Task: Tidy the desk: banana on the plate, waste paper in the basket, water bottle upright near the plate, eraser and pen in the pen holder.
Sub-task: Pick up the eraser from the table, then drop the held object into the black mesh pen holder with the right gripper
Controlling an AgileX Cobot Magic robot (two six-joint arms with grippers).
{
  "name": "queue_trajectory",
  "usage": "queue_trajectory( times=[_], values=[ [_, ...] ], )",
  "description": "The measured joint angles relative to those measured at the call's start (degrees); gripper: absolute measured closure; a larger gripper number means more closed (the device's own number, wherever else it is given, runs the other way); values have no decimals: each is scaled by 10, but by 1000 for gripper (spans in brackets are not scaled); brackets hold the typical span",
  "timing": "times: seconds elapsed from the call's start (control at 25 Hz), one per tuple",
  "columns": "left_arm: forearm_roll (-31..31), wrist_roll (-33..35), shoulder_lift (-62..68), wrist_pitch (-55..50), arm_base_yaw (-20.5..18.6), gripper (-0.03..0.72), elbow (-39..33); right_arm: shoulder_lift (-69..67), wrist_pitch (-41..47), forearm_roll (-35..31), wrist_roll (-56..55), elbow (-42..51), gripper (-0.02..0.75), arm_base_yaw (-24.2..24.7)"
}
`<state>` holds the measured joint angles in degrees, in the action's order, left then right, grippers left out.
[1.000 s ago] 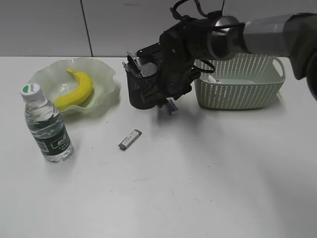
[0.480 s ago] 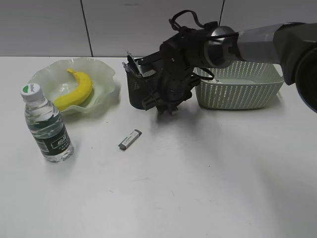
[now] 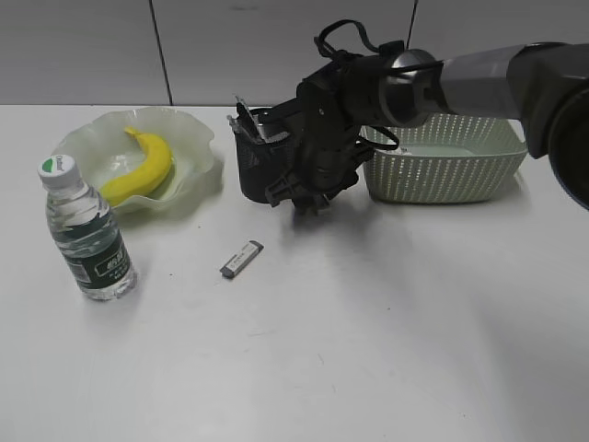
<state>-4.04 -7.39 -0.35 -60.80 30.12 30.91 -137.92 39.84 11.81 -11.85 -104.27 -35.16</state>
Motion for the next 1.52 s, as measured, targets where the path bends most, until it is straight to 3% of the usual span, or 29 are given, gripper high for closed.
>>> queue_trajectory(
  times=[0.56,0.76,1.28,1.52],
  values=[
    [0,0,0,0,0,399,0,0,-3,0,-1,0,353,0],
    [0,0,0,0,0,399,0,0,6,1,0,0,551,0],
    [0,0,0,0,0,399,0,55,63,3,1,0,547,0],
    [0,0,0,0,0,399,0,122,49,4,-3,0,547,0]
  ],
)
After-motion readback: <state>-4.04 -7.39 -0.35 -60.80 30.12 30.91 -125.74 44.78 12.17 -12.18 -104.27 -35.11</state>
